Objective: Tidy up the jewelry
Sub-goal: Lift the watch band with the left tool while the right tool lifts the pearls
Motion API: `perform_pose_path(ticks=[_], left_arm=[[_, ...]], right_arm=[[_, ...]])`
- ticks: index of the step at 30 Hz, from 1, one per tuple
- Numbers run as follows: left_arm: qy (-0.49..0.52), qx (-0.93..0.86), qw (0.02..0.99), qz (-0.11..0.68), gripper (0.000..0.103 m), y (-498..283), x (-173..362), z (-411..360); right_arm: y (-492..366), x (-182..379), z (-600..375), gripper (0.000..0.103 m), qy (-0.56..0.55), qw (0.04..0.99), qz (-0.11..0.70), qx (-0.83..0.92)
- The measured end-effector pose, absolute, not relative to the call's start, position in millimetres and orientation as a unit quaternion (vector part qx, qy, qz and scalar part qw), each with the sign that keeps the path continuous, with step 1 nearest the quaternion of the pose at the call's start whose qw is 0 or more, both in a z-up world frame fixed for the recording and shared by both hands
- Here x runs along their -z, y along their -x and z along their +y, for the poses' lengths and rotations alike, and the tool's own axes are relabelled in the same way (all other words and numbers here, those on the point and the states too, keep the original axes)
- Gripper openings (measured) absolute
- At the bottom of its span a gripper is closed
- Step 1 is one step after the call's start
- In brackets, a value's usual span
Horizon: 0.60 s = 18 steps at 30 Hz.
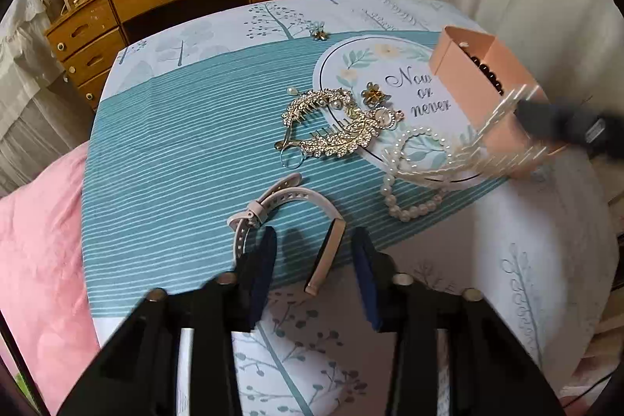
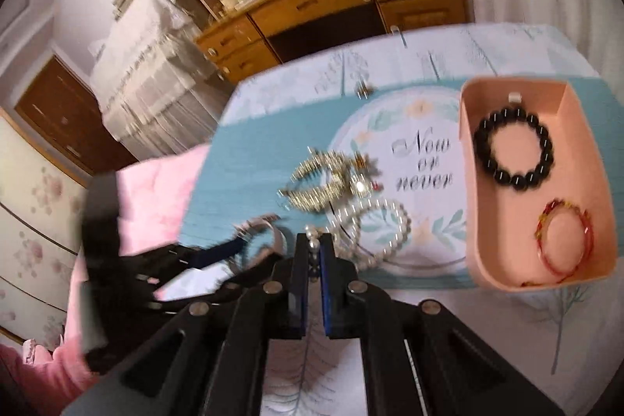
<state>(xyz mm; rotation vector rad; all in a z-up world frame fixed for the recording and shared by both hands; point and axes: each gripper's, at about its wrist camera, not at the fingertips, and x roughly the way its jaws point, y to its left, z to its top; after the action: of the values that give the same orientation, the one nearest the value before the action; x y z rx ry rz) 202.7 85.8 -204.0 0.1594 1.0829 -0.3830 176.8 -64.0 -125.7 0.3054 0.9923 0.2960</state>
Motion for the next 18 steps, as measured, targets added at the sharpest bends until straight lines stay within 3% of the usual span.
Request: perform_pose_path(ticks=[3,7,14,18], left_arm=[[-0.075,0.187,0.846,0.494,0.011,-201,199,81],[-0.075,0.189,0.856,0.475,0.006,-198,191,74],[-0.039,0.186,0.876,0.443,0.004,-193,163,65],[-0.073,0.156,0.866,0.469,0.008,-197,165,55]], right_arm=[[-174,107,-70,0.005,-0.140,0.870,0.448,-0.154],[-170,88,-82,0.005,-0.135,0.884,0.414,-0.171],[-169,65,-112,0.005,-0.144,0.900,0.373,-0.176],[-170,55,-130,0.005,-0.139,0.907,0.358,-0.171]])
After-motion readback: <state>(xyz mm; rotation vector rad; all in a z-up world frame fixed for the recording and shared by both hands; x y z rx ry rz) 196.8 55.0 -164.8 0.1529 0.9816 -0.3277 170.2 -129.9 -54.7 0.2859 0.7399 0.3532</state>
